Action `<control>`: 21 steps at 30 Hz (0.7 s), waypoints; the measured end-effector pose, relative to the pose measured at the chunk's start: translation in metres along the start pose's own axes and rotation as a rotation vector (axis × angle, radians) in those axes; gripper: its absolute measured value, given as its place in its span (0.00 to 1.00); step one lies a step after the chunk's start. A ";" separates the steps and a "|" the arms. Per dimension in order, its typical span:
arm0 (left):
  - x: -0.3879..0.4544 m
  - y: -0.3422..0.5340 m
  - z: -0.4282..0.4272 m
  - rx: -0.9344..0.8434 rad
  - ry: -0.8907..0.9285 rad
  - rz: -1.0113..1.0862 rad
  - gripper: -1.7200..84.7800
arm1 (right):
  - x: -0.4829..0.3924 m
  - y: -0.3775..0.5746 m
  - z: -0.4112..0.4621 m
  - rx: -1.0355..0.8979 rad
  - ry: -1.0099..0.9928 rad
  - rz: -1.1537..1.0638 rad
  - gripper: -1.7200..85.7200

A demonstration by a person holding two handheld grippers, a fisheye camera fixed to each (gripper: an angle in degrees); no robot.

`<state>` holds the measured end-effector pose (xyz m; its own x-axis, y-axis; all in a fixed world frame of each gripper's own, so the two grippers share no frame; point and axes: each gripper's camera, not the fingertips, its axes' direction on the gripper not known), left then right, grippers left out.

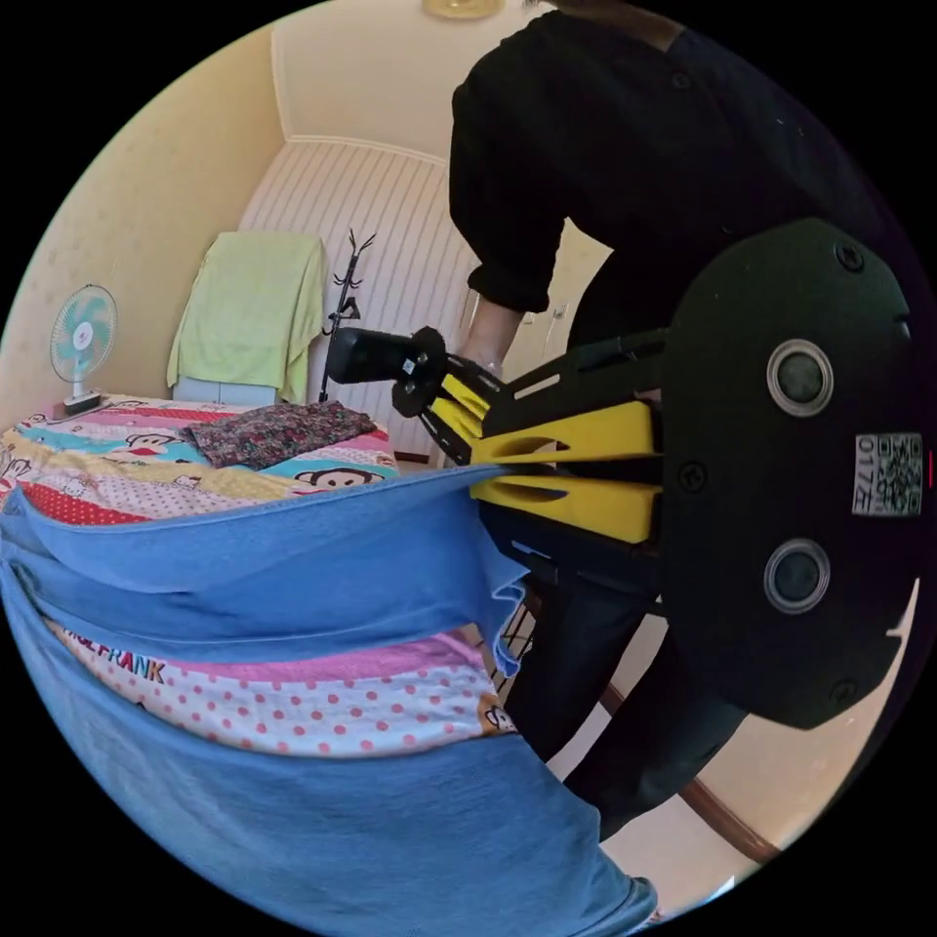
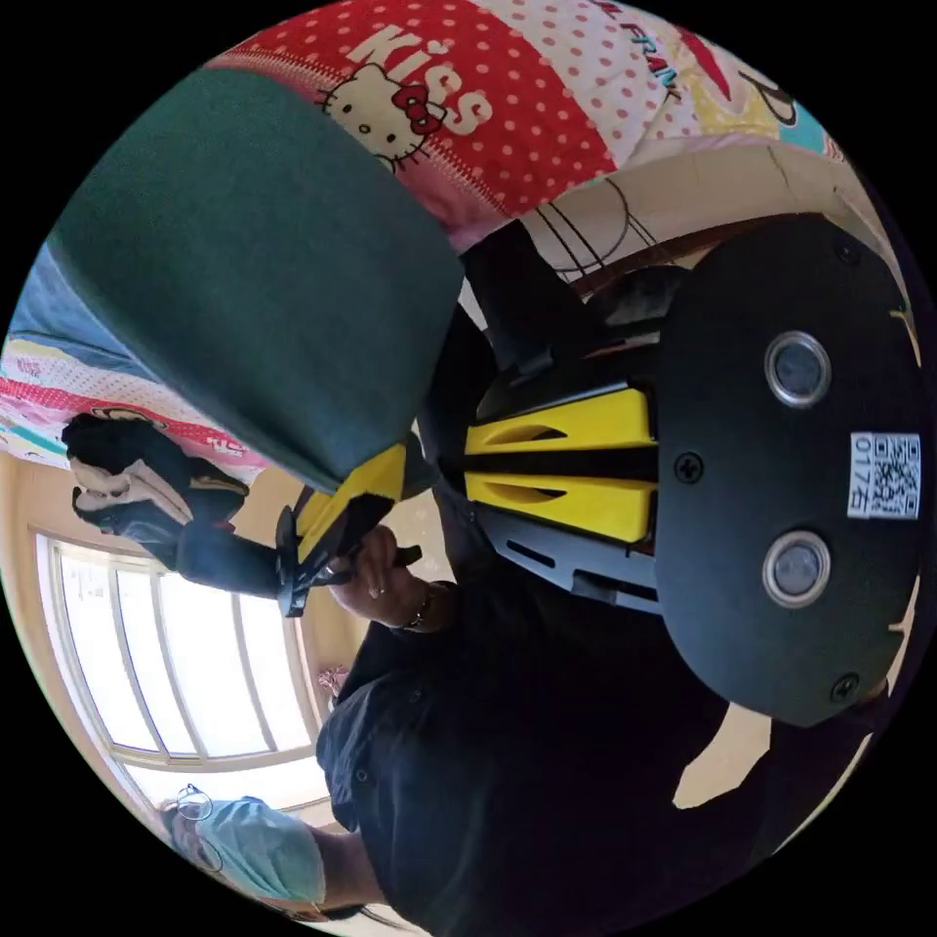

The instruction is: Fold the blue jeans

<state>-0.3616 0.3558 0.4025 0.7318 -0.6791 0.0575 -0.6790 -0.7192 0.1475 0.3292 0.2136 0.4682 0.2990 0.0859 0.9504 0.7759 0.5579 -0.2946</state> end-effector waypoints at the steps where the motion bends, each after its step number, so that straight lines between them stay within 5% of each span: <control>1: 0.002 0.003 -0.008 0.023 -0.006 -0.008 0.01 | 0.014 -0.013 -0.032 0.066 0.036 0.031 0.08; 6: 0.005 0.009 -0.028 0.071 0.056 -0.047 0.01 | 0.063 -0.124 -0.186 0.534 0.233 0.150 0.13; 11: 0.017 0.010 -0.040 0.061 0.099 -0.078 0.01 | 0.054 -0.300 -0.253 0.810 0.672 0.327 0.14; 16: 0.021 0.012 -0.072 0.097 0.178 -0.097 0.01 | 0.045 -0.391 -0.234 0.778 1.003 0.666 0.08; 21: 0.000 0.038 -0.114 0.197 0.377 -0.116 0.01 | -0.016 -0.442 -0.187 0.802 1.186 0.315 0.04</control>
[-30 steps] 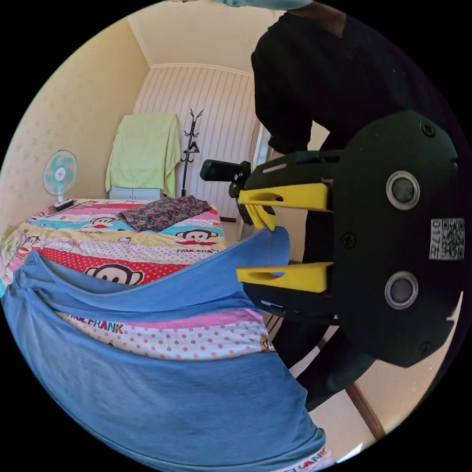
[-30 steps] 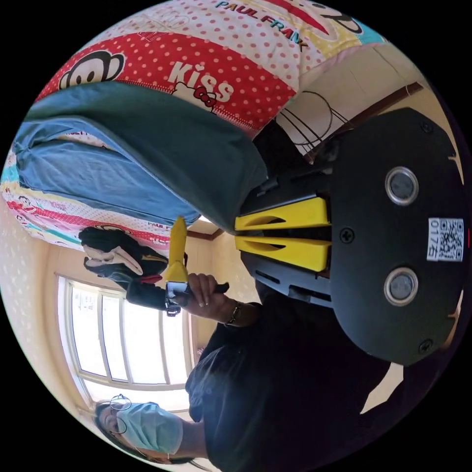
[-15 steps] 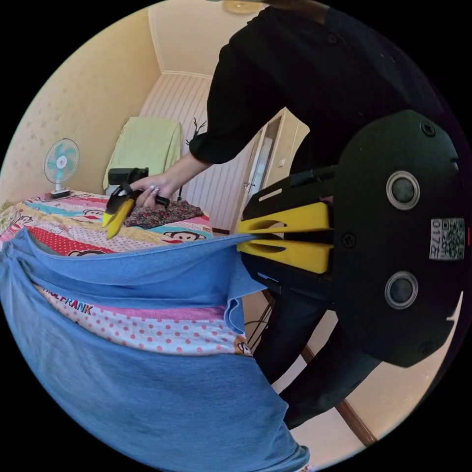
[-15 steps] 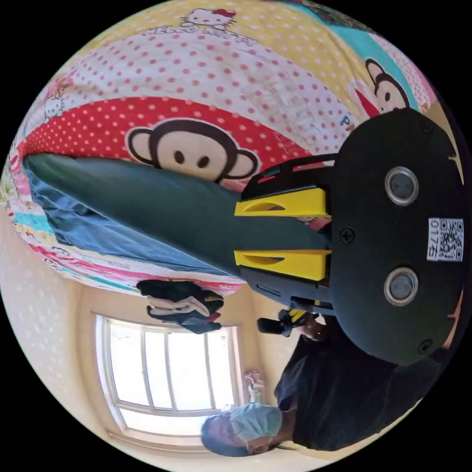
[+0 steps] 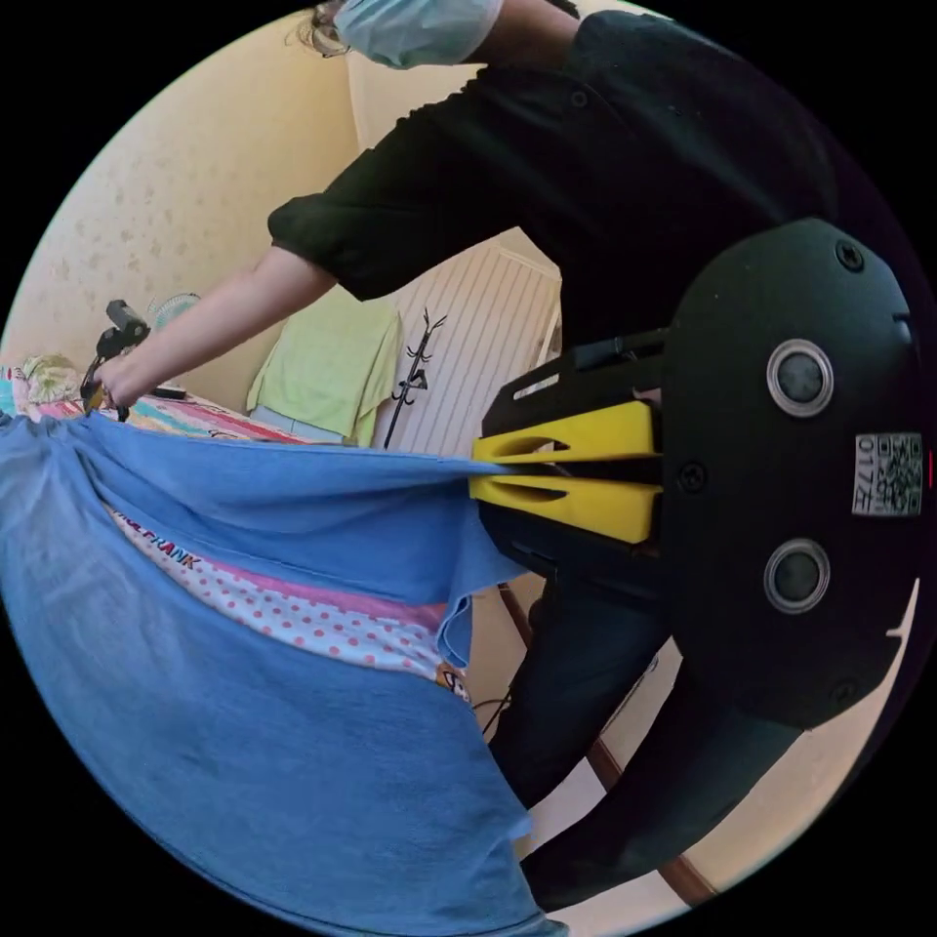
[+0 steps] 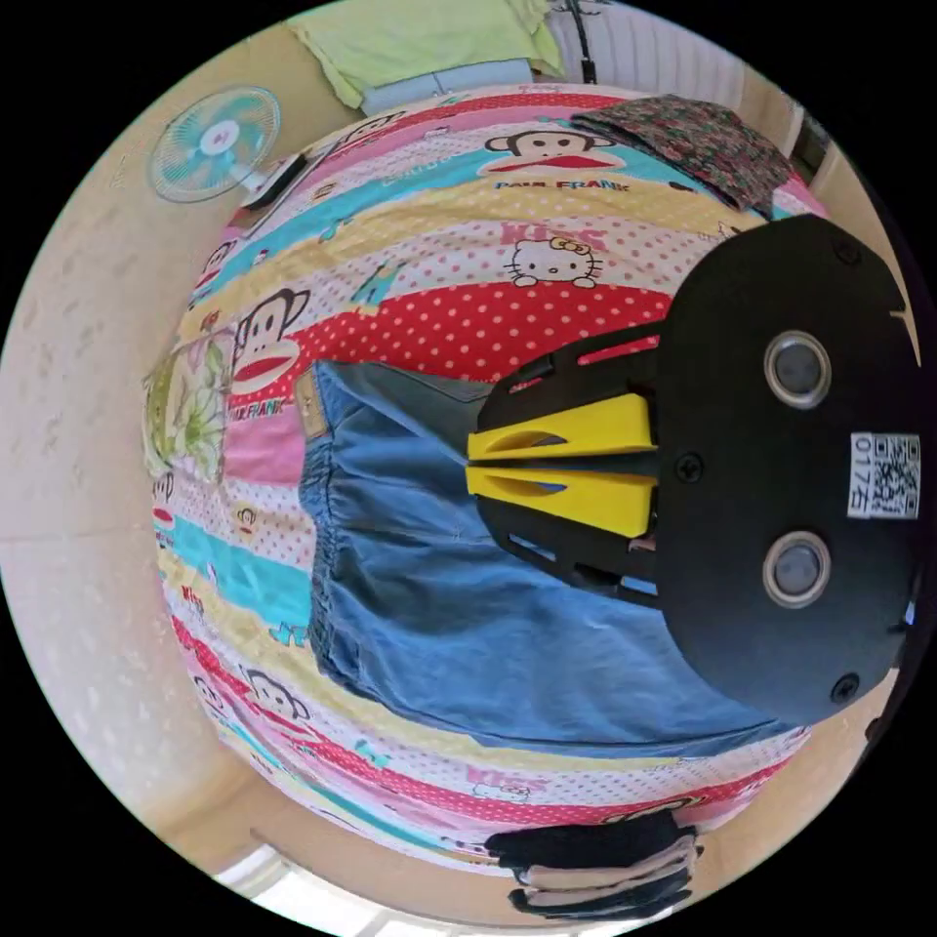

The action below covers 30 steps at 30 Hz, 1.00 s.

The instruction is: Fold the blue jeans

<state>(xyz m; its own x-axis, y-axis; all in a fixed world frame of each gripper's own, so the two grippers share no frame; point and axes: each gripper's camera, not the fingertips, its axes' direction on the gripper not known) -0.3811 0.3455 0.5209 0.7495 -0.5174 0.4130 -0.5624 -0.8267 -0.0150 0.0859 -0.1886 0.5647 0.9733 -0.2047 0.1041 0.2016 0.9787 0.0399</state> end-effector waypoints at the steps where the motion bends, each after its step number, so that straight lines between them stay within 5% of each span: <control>1: -0.008 0.011 -0.019 0.056 0.038 -0.019 0.01 | -0.025 -0.003 -0.005 0.037 -0.003 -0.048 0.04; 8: -0.034 0.065 -0.129 0.267 0.066 -0.133 0.01 | -0.161 -0.022 0.034 0.038 -0.121 -0.065 0.04; 17: -0.047 0.071 -0.178 0.193 -0.016 -0.185 0.02 | -0.247 -0.026 0.085 0.032 -0.077 -0.032 0.07; 21: -0.062 0.062 -0.185 0.039 -0.137 -0.279 0.08 | -0.242 -0.028 0.093 0.005 -0.074 -0.079 0.10; 26: -0.024 0.050 -0.185 -0.289 -0.538 -0.219 0.13 | -0.197 0.037 0.027 0.051 -0.274 -0.239 0.12; 30: 0.024 0.024 -0.192 -0.251 -0.578 -0.037 0.13 | -0.136 0.123 0.005 -0.094 -0.311 -0.152 0.12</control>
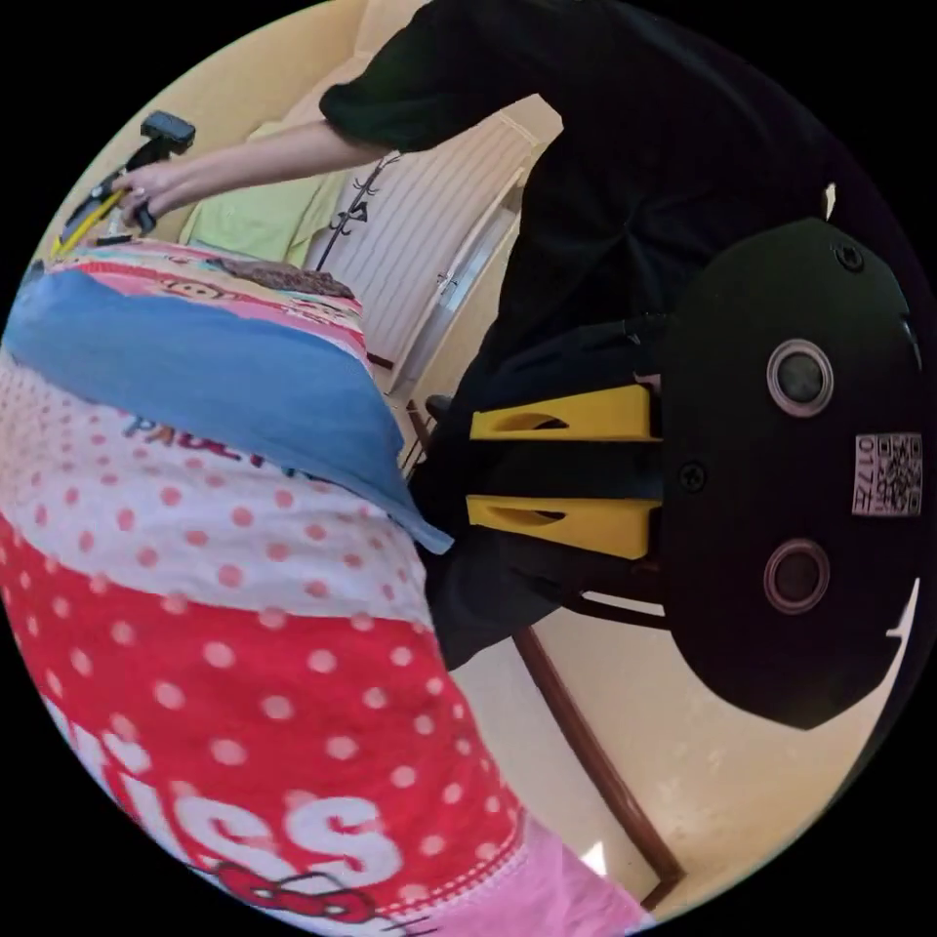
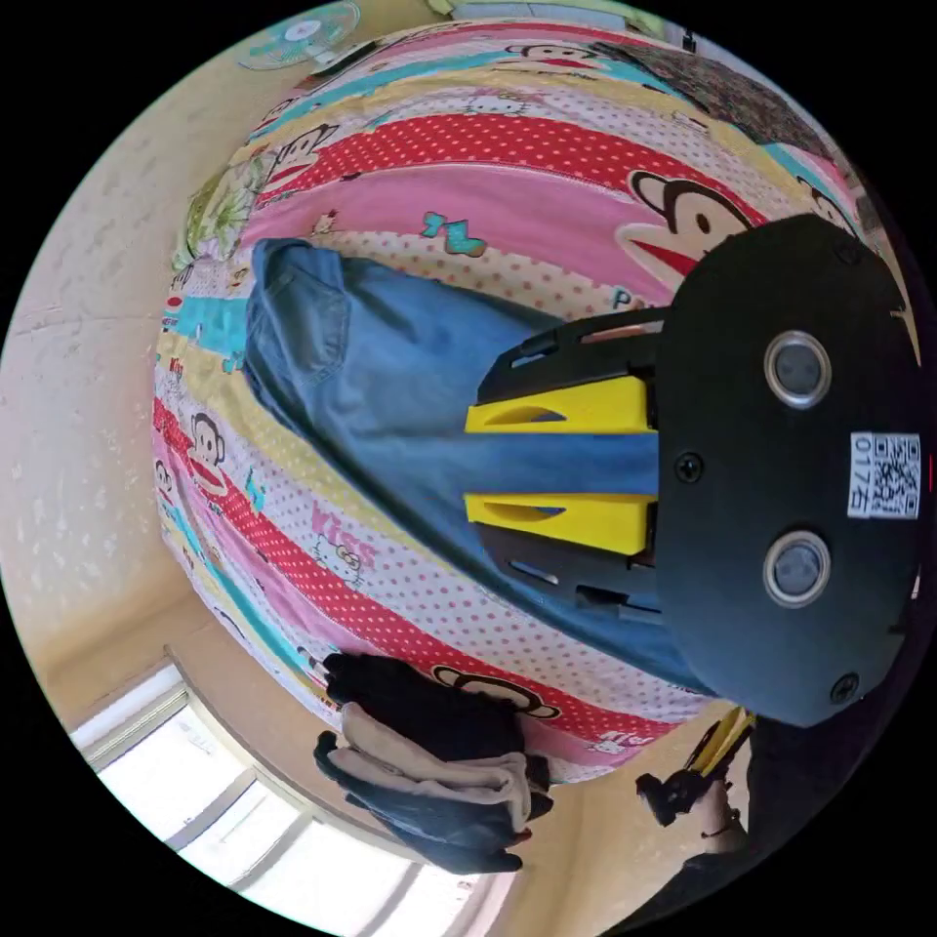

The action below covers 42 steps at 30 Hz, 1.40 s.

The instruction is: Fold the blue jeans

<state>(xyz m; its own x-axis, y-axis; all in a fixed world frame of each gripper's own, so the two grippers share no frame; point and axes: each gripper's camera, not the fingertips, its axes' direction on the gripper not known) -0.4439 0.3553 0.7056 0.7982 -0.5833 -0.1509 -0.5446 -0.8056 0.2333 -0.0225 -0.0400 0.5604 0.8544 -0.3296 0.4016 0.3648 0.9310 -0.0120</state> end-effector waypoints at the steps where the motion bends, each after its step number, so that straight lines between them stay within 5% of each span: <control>1: 0.008 -0.007 -0.017 0.078 0.009 0.030 0.13 | 0.011 0.037 -0.005 -0.054 -0.024 0.051 0.12; 5: 0.031 -0.041 -0.044 0.203 -0.055 0.100 0.14 | 0.020 0.166 0.008 -0.331 -0.169 0.230 0.11; 8: 0.045 -0.064 -0.012 0.061 -0.161 0.129 0.14 | 0.012 0.231 0.009 -0.389 -0.259 0.370 0.11; 14: 0.048 -0.050 0.019 0.076 -0.154 0.090 0.10 | 0.007 0.284 0.030 -0.484 -0.248 0.451 0.06; 18: 0.049 -0.038 0.017 0.069 -0.116 0.053 0.11 | 0.017 0.285 0.024 -0.468 -0.174 0.352 0.04; 23: 0.067 -0.015 0.015 0.092 -0.211 0.095 0.15 | 0.031 0.302 -0.002 -0.352 -0.124 0.483 0.05; 28: 0.065 -0.018 0.043 0.065 -0.184 0.082 0.16 | 0.014 0.298 -0.002 -0.206 -0.346 0.405 0.09; 36: 0.073 -0.006 0.054 0.034 -0.155 0.045 0.04 | 0.026 0.317 0.007 -0.235 -0.448 0.518 0.04; 42: 0.080 0.025 0.058 0.124 0.014 0.074 0.01 | 0.017 0.310 -0.035 -0.261 -0.313 0.418 0.03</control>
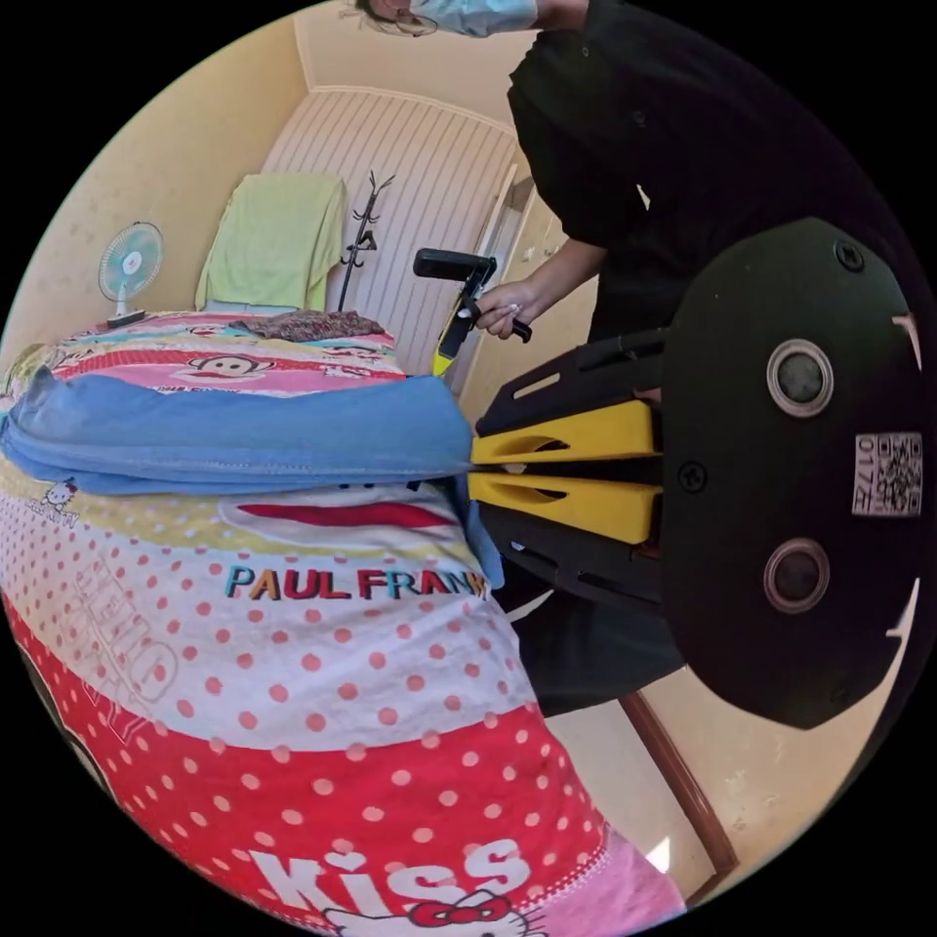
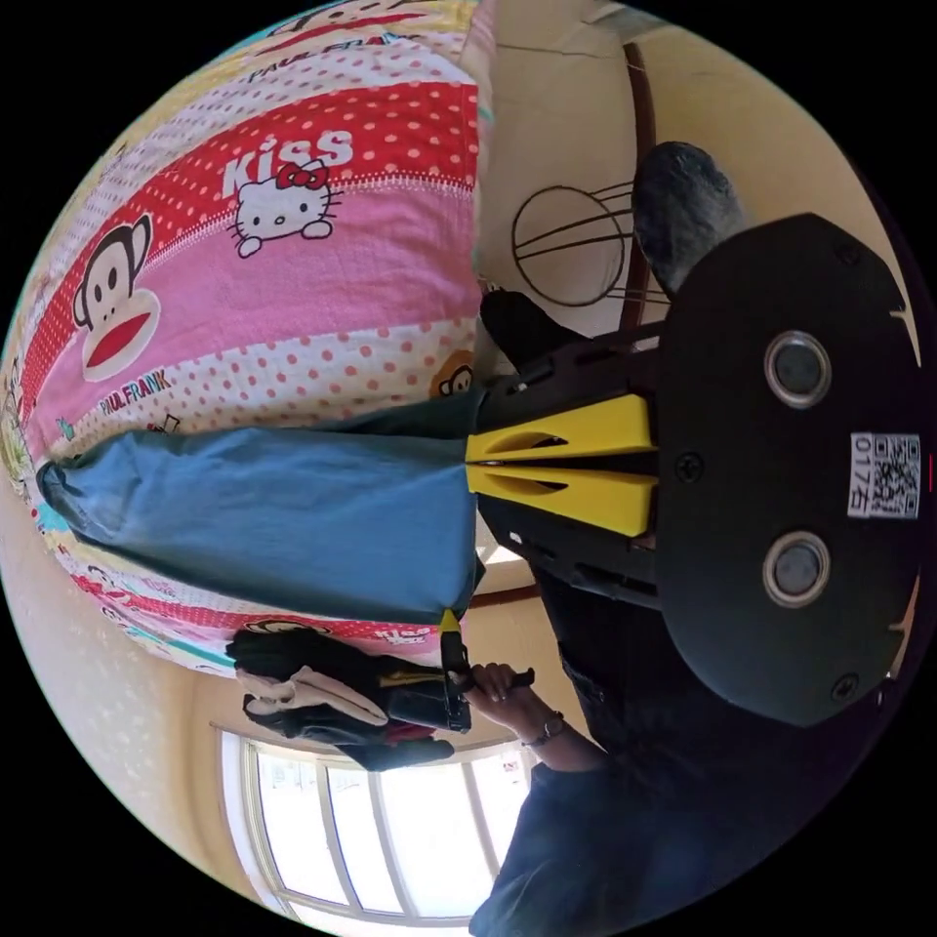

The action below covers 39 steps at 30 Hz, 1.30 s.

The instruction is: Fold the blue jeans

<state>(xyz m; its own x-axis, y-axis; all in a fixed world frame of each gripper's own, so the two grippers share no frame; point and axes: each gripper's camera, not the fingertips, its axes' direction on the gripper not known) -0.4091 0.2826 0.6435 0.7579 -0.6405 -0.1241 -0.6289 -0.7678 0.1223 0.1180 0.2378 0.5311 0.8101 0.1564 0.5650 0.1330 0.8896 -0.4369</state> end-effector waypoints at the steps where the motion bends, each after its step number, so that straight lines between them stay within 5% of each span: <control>1: -0.006 0.001 0.007 0.006 -0.014 -0.008 0.01 | -0.003 -0.002 0.007 -0.026 0.057 -0.030 0.03; 9: -0.030 -0.005 0.030 -0.029 -0.049 -0.057 0.03 | 0.003 -0.005 0.042 -0.129 0.140 0.030 0.04; 15: 0.005 -0.034 -0.019 0.032 -0.087 0.060 0.14 | 0.015 -0.029 -0.006 0.032 0.014 0.077 0.08; 21: 0.033 -0.108 -0.046 0.125 -0.106 0.148 0.16 | -0.021 -0.133 -0.042 0.221 0.016 -0.101 0.10; 27: 0.023 -0.093 0.018 0.049 -0.048 0.080 0.17 | -0.118 -0.309 -0.057 0.386 -0.057 -0.322 0.11; 32: 0.021 -0.071 0.033 0.103 0.003 0.135 0.17 | -0.184 -0.458 -0.041 0.380 0.152 -0.359 0.12; 39: 0.000 -0.065 0.040 0.124 0.030 0.142 0.09 | -0.205 -0.522 -0.017 0.310 0.223 -0.303 0.08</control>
<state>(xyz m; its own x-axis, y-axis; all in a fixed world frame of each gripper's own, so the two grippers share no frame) -0.3751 0.3317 0.5959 0.6634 -0.7435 -0.0848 -0.7453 -0.6666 0.0138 -0.1079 -0.2667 0.6311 0.8684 -0.1951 0.4558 0.2331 0.9720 -0.0282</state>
